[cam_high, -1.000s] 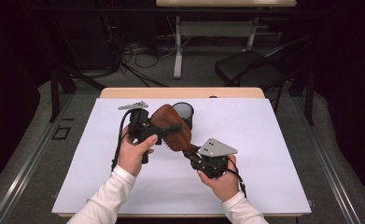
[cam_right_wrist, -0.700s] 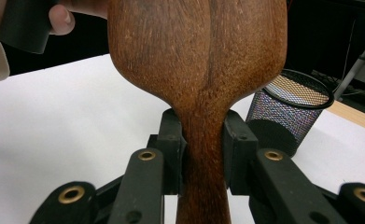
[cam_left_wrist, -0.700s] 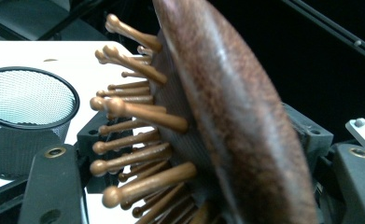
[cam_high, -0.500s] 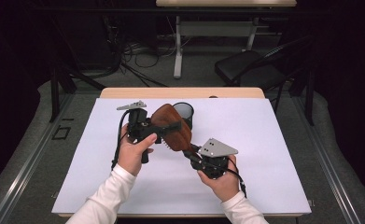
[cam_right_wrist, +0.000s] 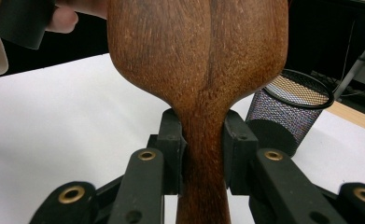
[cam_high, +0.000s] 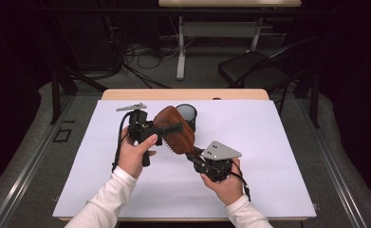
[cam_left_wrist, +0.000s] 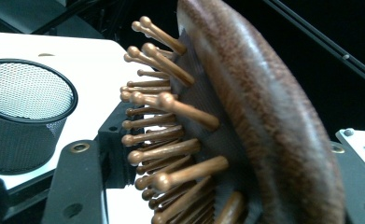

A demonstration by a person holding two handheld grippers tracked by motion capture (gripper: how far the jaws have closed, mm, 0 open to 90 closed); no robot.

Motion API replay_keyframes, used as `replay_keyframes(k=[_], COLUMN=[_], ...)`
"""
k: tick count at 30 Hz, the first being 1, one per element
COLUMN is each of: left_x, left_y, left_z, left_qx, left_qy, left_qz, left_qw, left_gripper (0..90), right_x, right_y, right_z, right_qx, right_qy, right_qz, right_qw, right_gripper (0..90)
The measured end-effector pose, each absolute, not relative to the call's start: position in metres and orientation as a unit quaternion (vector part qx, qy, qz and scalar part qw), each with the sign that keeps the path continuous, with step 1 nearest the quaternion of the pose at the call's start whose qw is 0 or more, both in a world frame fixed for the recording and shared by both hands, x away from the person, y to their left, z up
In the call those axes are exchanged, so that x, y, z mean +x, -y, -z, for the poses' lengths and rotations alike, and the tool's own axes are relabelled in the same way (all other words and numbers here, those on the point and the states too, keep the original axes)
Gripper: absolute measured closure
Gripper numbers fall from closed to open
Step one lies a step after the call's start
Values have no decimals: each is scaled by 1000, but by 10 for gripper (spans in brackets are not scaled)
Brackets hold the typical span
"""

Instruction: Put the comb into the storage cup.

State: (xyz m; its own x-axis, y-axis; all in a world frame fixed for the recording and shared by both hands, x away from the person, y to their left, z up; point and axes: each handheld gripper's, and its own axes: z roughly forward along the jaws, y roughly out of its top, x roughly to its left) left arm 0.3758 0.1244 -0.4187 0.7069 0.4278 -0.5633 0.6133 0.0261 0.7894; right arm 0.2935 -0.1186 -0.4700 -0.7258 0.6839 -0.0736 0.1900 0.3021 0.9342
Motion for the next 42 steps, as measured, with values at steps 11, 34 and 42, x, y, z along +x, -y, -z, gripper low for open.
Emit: replay_keyframes(k=[11,34,42], left_x=[376,375,372], left_y=[-126,-128,-127], left_z=[421,423,422], left_qx=[687,679,672], left_qy=[-390,-410,-432], left_qz=[93,113,115], left_qw=[607,599,590], left_gripper=[414,450,466], right_x=[293,294,294], right_y=[118,116,116], right_z=[472,475,476], right_qx=[283,281,280], right_qy=[-774,-777,-777], right_qz=[-513,-507,-508], right_qw=[242,245,244], right_gripper=[720,720,720])
